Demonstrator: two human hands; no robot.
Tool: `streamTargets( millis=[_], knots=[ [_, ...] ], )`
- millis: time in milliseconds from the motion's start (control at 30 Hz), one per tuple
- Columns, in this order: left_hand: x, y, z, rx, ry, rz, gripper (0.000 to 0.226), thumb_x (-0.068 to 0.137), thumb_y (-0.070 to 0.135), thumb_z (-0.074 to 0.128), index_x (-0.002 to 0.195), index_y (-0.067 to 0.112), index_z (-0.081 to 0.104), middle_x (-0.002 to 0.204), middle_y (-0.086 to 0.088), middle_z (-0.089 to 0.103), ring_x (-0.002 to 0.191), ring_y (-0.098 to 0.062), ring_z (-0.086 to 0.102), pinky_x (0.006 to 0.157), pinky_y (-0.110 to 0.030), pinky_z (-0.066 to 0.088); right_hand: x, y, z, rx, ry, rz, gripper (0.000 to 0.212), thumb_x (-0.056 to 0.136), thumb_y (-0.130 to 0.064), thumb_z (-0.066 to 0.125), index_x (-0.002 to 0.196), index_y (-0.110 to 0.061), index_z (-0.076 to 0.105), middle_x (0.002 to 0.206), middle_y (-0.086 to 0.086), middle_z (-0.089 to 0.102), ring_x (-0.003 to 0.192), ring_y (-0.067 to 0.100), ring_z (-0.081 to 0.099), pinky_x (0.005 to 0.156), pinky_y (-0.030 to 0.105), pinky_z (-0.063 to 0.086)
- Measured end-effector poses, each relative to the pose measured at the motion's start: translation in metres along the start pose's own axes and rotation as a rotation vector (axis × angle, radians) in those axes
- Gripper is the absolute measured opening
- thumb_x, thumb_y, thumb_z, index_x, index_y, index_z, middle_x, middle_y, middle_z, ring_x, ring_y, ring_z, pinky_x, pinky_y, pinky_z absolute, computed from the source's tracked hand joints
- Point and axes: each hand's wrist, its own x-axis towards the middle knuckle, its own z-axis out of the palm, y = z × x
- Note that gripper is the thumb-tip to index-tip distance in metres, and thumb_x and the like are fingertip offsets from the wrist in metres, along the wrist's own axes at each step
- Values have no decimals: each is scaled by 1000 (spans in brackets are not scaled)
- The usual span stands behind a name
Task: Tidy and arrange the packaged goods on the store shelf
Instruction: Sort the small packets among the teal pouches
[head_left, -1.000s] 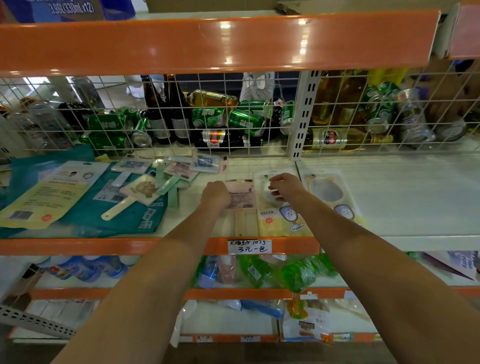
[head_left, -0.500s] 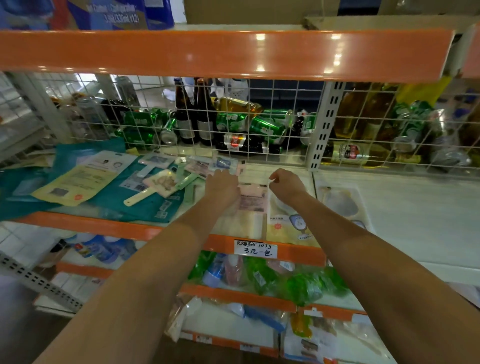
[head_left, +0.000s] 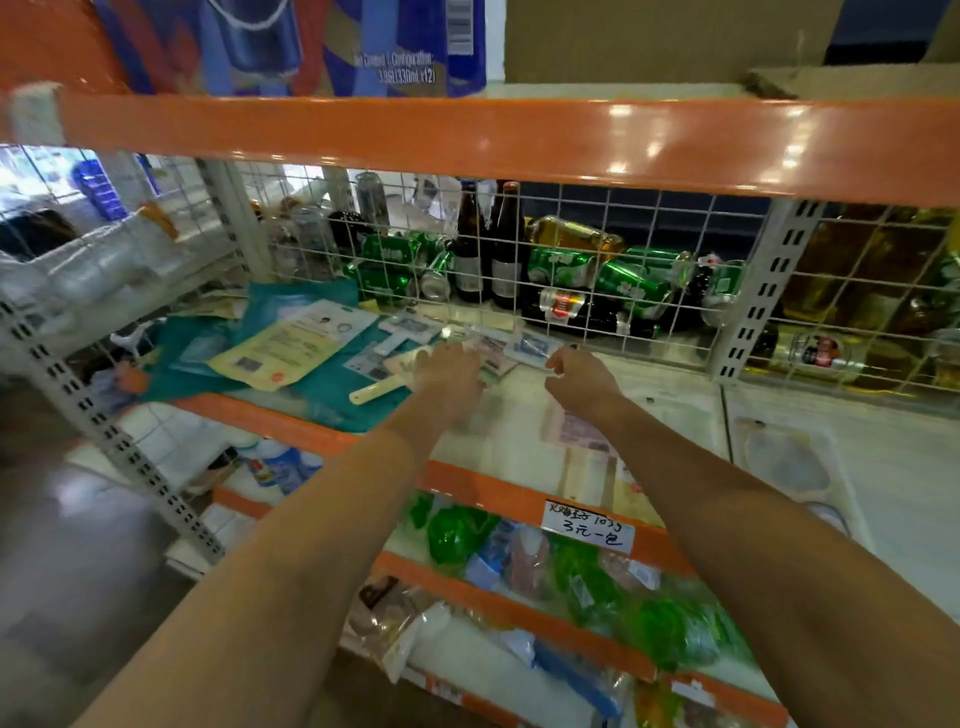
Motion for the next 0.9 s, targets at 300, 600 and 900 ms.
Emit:
streamTargets(
  millis=[300,600,900],
  knots=[
    [26,-65,13,19,-35,31,47,96,38,44,136,12,43,138,-16,42,128,-34,39,101,-48,37,24,-52,35,-24,-1,34,34,91,-15,50,125,-9,53,128,15,55,117,30,52,95,34,43],
    [41,-111,31,-72,-35,69,53,96,38,45,141,12,36,144,-14,36,133,-32,35,104,-45,38,36,-91,66,-23,40,90,33,91,-13,54,123,-8,56,126,13,57,115,28,54,92,33,45],
    [48,-118,52,-35,-54,110,66,91,48,47,141,8,34,144,-14,30,130,-37,34,102,-48,42,28,-103,89,-11,75,186,33,92,-15,53,125,-12,56,128,8,59,114,24,56,94,35,49]
  ],
)
